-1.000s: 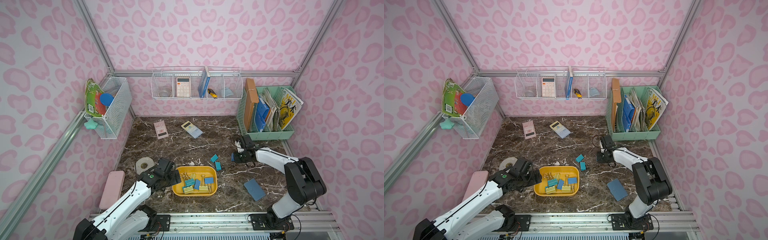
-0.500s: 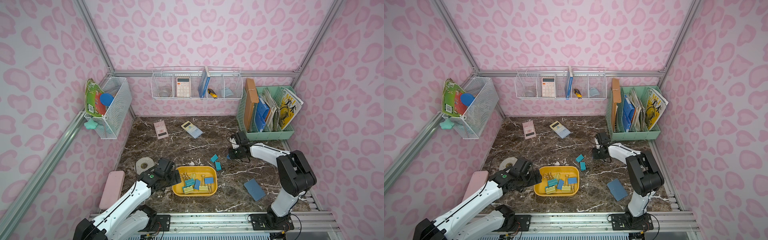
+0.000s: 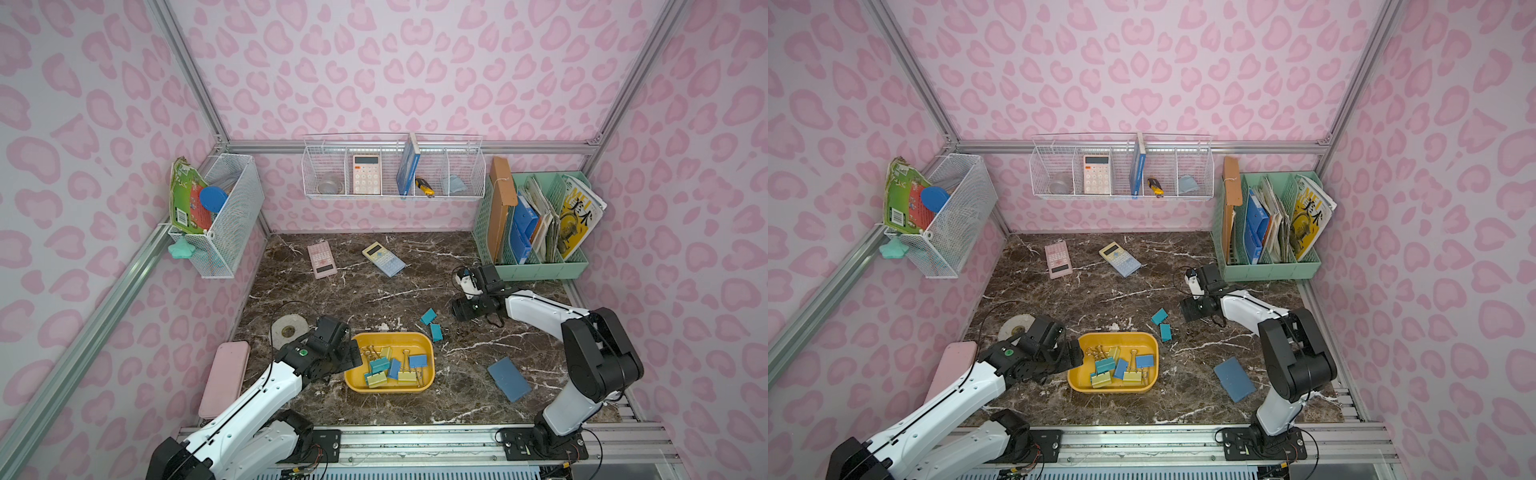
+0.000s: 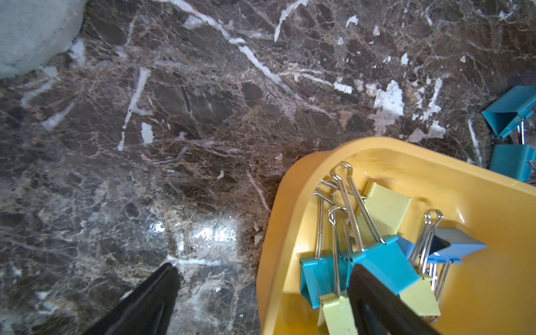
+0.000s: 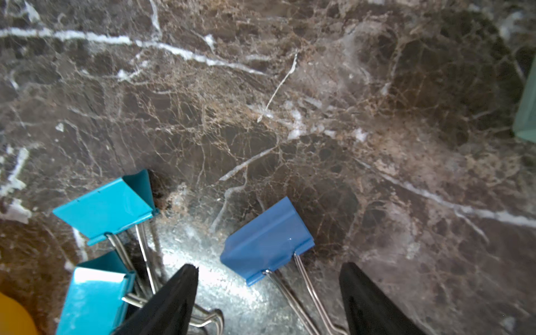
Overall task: Put the binder clips in the storage box
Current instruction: Pick up the binder clip at the center of the board.
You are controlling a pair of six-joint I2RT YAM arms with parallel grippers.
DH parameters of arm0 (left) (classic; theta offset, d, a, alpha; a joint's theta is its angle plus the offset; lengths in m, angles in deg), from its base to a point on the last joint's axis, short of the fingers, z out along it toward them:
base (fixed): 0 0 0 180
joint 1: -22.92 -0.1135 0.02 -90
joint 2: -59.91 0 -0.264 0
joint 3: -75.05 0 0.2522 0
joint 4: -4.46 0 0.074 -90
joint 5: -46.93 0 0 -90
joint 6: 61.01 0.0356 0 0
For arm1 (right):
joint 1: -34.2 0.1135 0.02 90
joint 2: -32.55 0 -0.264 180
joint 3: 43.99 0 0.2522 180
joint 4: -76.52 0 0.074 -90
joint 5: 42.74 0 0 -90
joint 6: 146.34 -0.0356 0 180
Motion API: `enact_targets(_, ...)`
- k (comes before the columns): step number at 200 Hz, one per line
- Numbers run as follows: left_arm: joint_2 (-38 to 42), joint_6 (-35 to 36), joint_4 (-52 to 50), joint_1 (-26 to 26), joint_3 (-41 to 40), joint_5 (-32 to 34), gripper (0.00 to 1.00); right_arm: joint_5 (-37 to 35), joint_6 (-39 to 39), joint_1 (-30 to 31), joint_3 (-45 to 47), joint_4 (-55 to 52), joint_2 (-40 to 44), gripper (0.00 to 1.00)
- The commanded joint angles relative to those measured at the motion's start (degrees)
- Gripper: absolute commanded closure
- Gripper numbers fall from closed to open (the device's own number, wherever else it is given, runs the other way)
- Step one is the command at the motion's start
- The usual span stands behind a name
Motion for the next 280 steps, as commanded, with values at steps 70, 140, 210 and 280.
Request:
enact_targets(70,-0.06,0.47,-0.52,-0.04,0.48,0.16,0.05,9.08,13.85,-2.99,1.36,6.19,-2.19,0.17)
enact_targets(140,-0.42,0.6,-0.47,-0.04,0.56,0.24,0.05,9.45,13.43,-2.7,2.86,8.81,-4.71,0.12)
enact_targets(210,-0.28,0.51,-0.6,-0.05,0.57,0.25,0.05,9.0,12.82,-2.99,3.46,9.73,-5.75,0.39)
enact_targets(280,-0.43,0.6,-0.6,-0.04,0.65,-0.01,0.05,5.76,8.07,-1.36,3.21,9.63,1.14,0.65)
